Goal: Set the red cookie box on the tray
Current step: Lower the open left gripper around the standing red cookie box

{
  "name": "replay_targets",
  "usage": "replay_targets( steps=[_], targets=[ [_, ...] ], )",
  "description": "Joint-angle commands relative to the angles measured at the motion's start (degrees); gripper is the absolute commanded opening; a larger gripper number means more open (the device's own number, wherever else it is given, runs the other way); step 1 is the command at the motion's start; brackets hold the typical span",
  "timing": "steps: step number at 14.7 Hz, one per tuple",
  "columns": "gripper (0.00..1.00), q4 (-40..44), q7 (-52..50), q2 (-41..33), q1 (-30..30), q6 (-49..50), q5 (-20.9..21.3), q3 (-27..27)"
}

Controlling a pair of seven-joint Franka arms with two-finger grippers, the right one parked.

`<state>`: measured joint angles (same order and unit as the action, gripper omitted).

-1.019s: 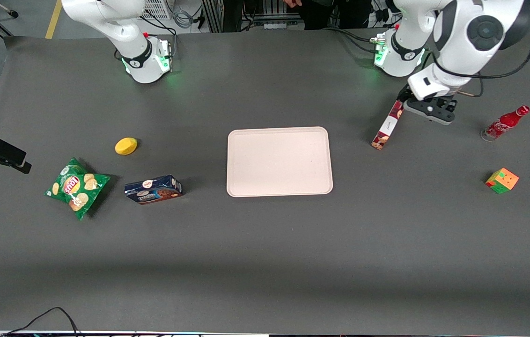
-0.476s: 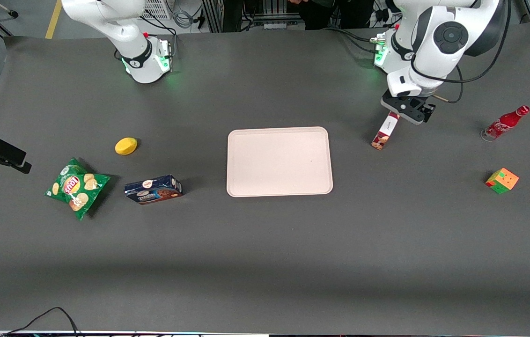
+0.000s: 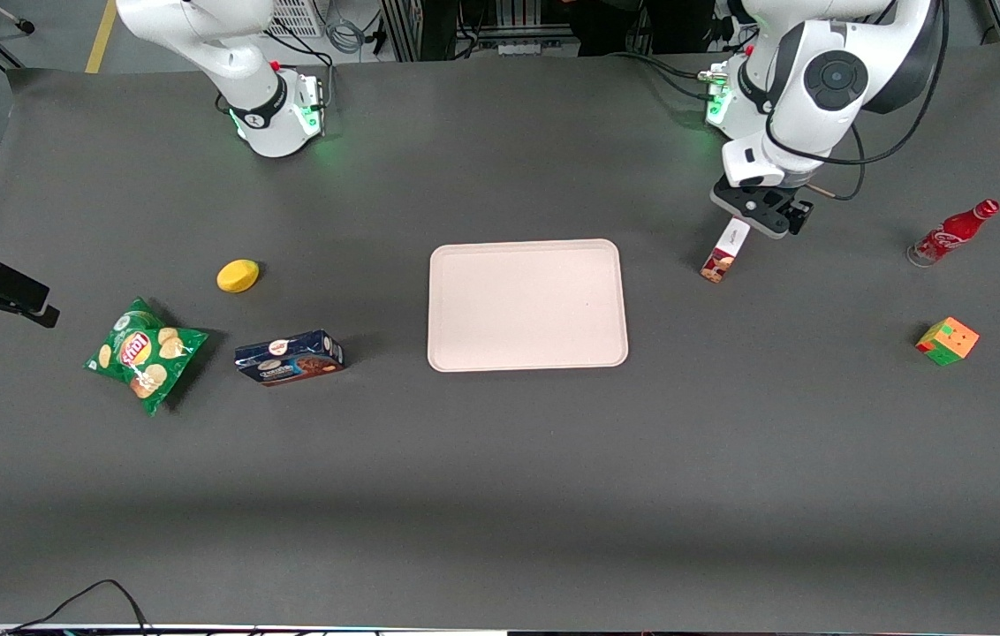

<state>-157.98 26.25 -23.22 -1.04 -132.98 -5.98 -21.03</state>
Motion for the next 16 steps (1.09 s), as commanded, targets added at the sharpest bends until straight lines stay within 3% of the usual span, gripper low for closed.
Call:
replay_targets(
  steps=[1, 3, 9, 16],
  targets=[
    [1.00, -5.8, 8.8, -0.1, -0.9, -8.7, -1.3, 4.2],
    [1.00, -7.7, 12.0, 0.1, -1.0, -10.5, -1.3, 6.6],
    [1.00, -11.6, 11.9, 4.8, -1.0, -19.2, -3.9, 6.8],
    [1.00, -11.1, 9.1, 5.3, -0.9, -9.4, -6.8, 6.6]
  ],
)
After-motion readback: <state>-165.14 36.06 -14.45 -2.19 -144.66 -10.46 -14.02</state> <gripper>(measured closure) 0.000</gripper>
